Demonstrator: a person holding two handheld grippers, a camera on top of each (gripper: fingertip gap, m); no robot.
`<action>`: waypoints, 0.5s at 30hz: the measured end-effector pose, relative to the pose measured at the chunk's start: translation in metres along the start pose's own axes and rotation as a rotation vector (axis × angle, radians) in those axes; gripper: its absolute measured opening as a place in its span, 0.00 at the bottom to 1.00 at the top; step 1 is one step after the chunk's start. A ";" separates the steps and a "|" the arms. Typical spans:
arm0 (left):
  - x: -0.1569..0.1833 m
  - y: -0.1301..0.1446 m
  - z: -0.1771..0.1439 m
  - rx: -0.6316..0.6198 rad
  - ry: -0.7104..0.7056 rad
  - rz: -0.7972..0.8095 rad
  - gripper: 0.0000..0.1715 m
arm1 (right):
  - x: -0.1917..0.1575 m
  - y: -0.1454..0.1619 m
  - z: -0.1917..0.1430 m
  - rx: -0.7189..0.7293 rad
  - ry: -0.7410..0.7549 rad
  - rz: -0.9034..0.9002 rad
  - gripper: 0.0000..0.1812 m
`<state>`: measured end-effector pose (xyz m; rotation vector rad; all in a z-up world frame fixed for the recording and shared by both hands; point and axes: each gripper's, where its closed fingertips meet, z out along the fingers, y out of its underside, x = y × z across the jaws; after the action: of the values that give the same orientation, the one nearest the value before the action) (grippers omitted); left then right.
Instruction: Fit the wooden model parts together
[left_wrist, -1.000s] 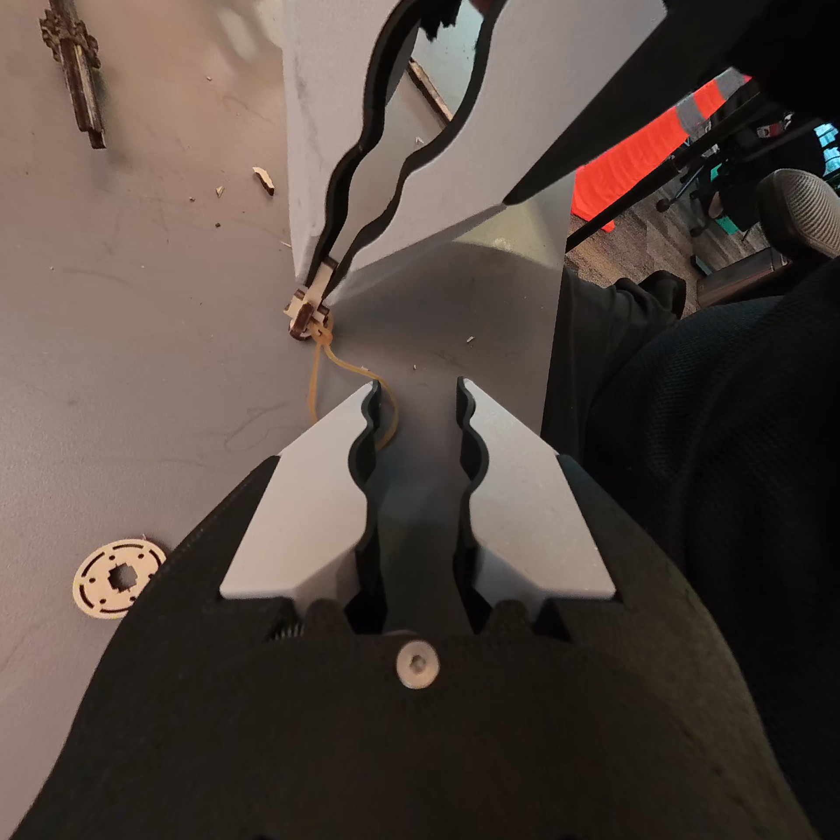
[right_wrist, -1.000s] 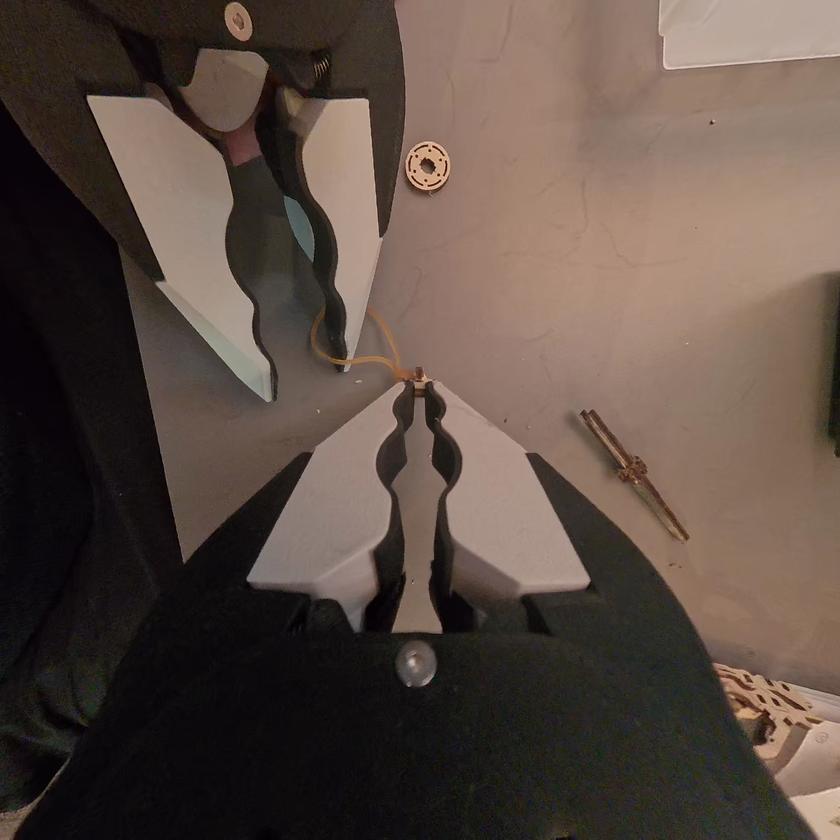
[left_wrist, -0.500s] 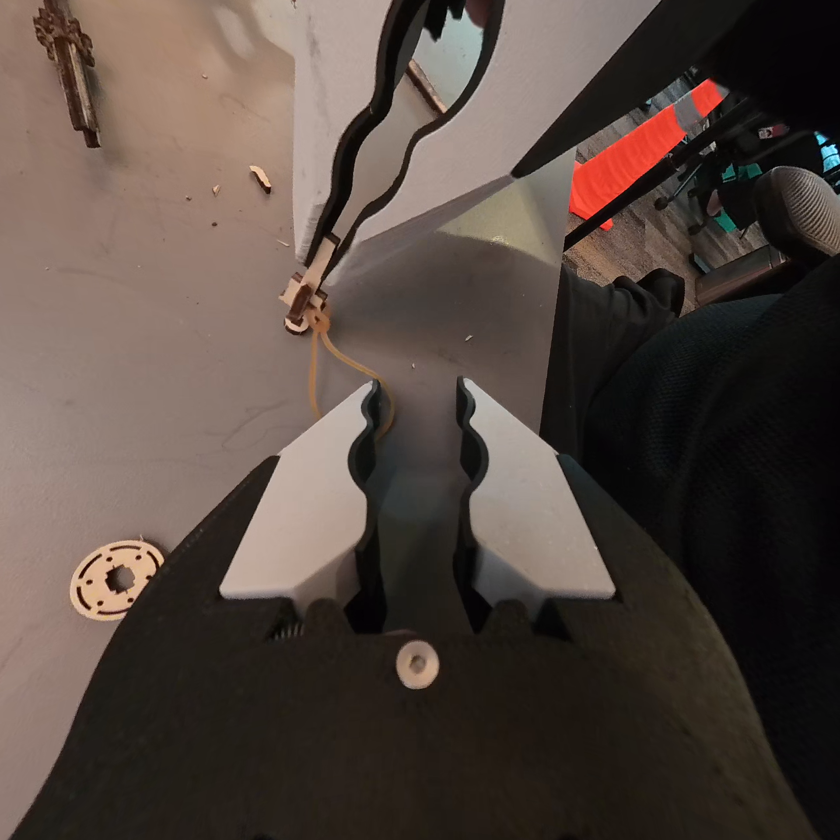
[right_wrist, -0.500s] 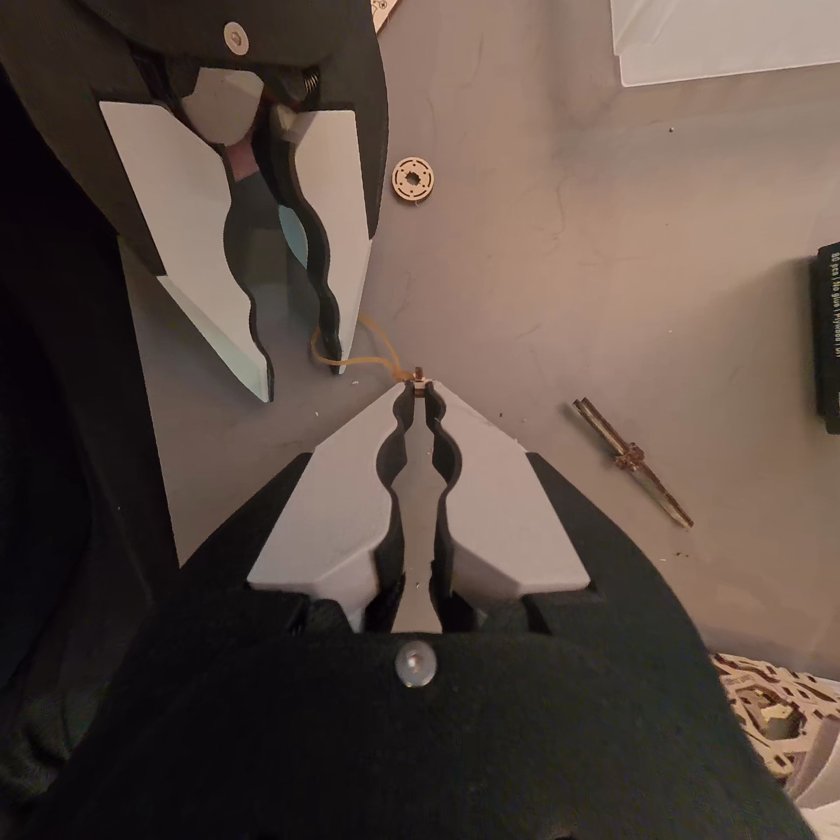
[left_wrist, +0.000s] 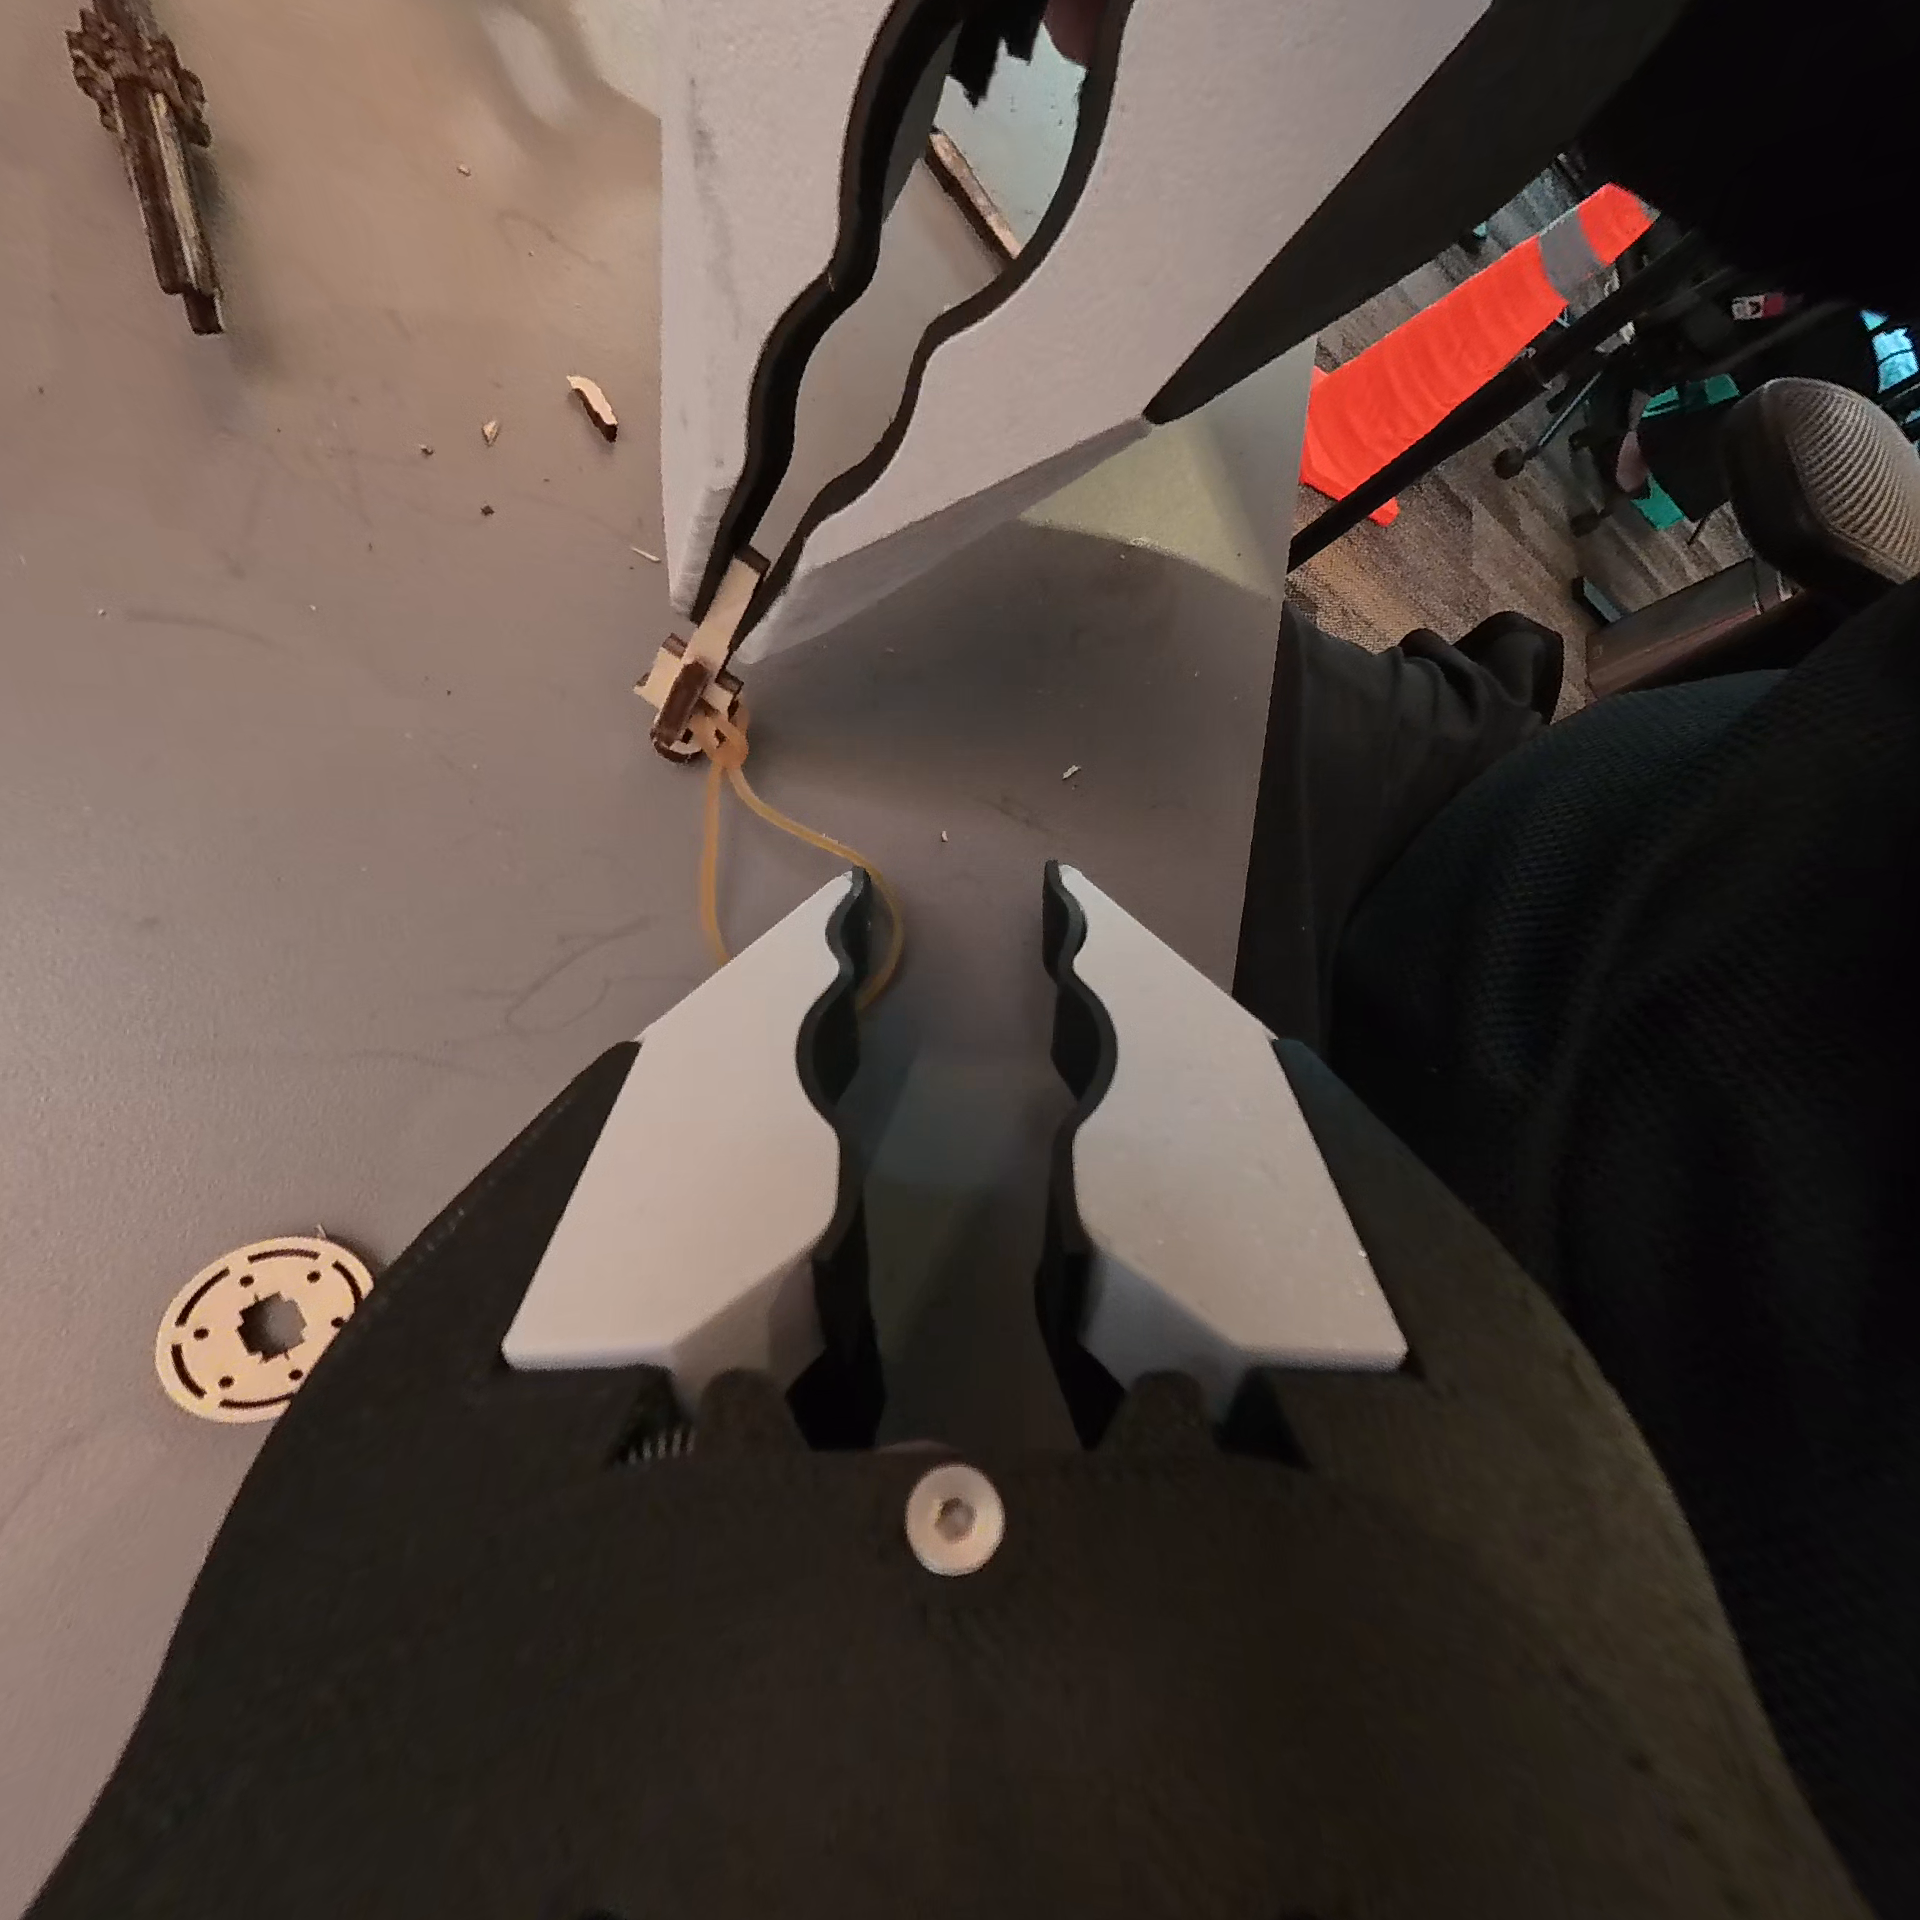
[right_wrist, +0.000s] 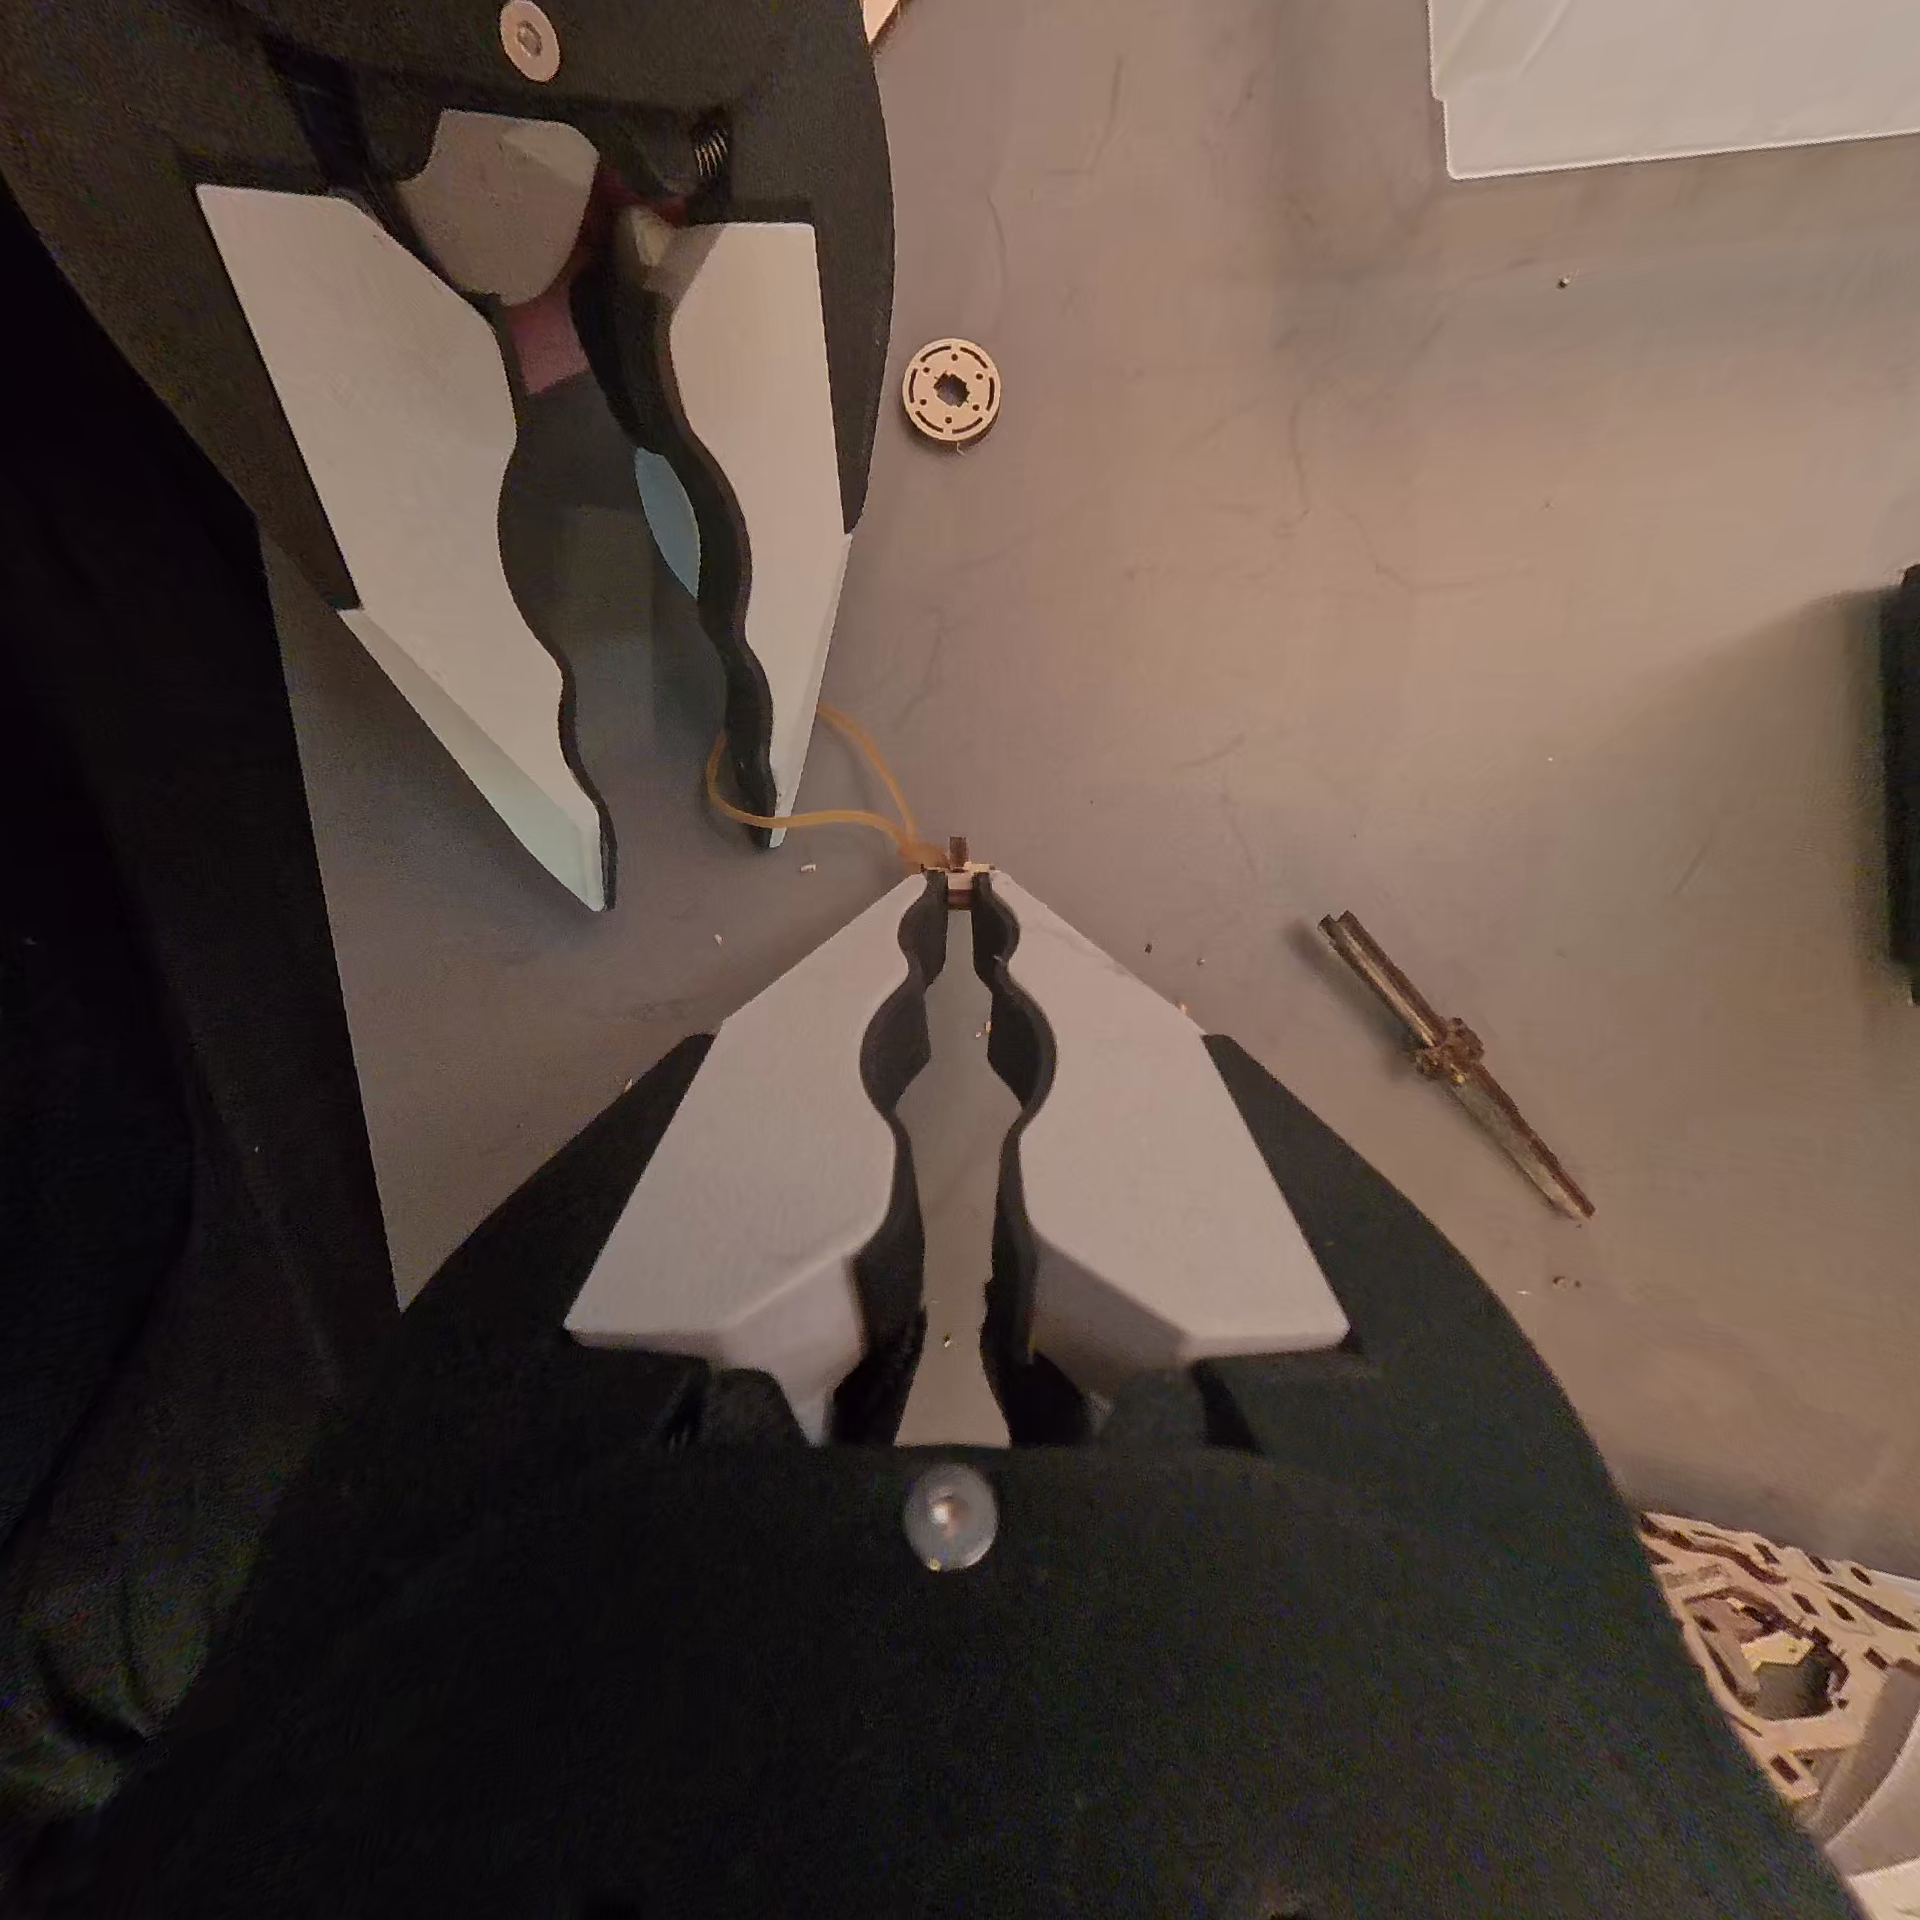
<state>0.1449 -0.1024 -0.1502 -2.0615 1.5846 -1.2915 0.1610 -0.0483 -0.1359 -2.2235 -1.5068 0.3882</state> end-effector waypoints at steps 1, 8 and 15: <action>0.000 0.000 0.000 0.000 0.000 0.000 0.18 | 0.000 0.000 0.000 -0.004 -0.003 -0.006 0.01; 0.001 0.000 0.000 -0.001 0.002 0.005 0.18 | 0.000 0.000 -0.001 -0.018 -0.020 -0.054 0.01; 0.007 -0.001 -0.001 0.006 0.023 0.043 0.18 | 0.001 -0.005 -0.010 0.113 -0.085 0.150 0.01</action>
<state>0.1447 -0.1078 -0.1458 -2.0052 1.6234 -1.3079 0.1622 -0.0481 -0.1248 -2.2623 -1.3282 0.6067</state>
